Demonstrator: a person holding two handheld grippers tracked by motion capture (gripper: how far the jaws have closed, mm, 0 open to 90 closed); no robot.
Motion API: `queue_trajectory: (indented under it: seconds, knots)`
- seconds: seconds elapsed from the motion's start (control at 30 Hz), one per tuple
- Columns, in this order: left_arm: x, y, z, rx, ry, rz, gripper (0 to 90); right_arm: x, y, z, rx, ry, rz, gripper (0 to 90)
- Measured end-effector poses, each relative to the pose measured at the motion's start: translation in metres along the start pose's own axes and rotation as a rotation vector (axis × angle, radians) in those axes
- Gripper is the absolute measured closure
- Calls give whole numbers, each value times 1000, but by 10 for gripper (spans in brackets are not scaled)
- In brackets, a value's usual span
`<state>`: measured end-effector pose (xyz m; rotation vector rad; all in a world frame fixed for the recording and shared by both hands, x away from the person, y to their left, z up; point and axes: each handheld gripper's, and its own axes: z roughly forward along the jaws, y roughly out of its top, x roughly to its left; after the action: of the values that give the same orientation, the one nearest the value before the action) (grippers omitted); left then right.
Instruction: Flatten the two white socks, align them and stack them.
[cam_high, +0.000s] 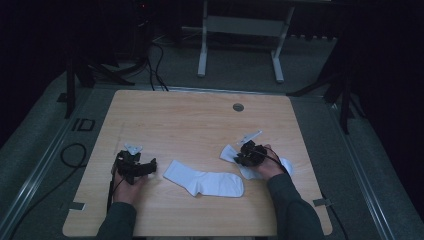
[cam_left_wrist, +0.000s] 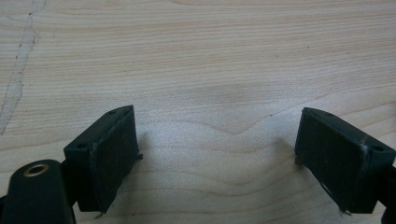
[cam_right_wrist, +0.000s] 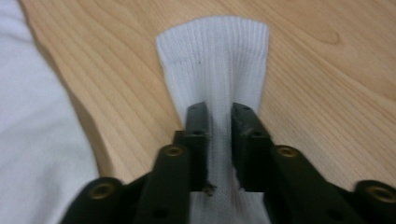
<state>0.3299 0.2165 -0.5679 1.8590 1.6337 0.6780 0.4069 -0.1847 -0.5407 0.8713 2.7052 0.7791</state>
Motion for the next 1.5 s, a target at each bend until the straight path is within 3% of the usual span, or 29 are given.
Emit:
queue_trajectory:
  seconds: [0.13,0.63,0.93,1.13,1.5]
  knots:
    - [0,0,0,-1,0,-1,131,1,1,2,-18,-10,26,818]
    - [0,0,0,-3,-2,-2,139,7,10,4,12,-49,9,827]
    - [-2,-2,-3,-10,3,-3,181,20,22,-15,-24,-53,-35,826]
    - [-5,-2,-6,-9,-9,3,284,28,35,-39,-79,-62,-66,826]
    - [-11,-3,-11,-12,-40,48,591,43,55,-78,-173,-77,-116,826]
